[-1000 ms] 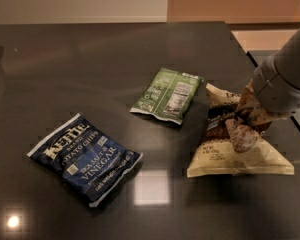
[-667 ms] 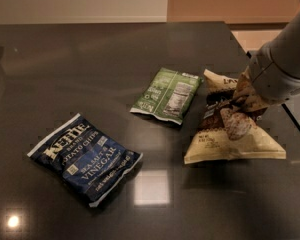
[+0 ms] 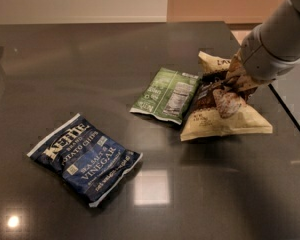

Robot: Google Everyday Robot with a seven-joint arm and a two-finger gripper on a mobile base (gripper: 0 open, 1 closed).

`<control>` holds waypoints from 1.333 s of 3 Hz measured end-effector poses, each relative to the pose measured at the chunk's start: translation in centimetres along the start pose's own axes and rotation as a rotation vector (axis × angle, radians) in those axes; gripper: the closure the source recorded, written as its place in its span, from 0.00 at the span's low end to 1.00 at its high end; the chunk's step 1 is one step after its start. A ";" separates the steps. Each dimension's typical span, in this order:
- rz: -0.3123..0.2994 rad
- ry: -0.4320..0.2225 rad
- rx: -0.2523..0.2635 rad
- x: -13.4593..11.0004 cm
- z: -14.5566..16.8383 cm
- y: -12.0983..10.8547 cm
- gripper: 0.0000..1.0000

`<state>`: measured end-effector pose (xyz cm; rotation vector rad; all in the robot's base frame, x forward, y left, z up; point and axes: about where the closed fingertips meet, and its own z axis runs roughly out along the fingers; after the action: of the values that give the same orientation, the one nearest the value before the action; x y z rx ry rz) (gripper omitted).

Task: Move brown chip bag near green jalapeno chip bag

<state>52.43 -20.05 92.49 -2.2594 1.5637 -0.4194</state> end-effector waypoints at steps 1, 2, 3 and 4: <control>0.008 -0.010 0.021 0.1 1.1 -1.7 0.83; 0.015 -0.013 0.029 0.5 1.9 -2.9 0.59; 0.019 -0.015 0.033 0.7 2.2 -3.4 0.37; 0.018 -0.015 0.033 0.6 2.2 -3.4 0.14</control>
Offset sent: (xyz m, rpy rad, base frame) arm 0.0518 0.0075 -0.0066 0.0394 -0.0289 -0.0151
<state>56.40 -19.23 92.11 -2.2176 1.5575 -0.4195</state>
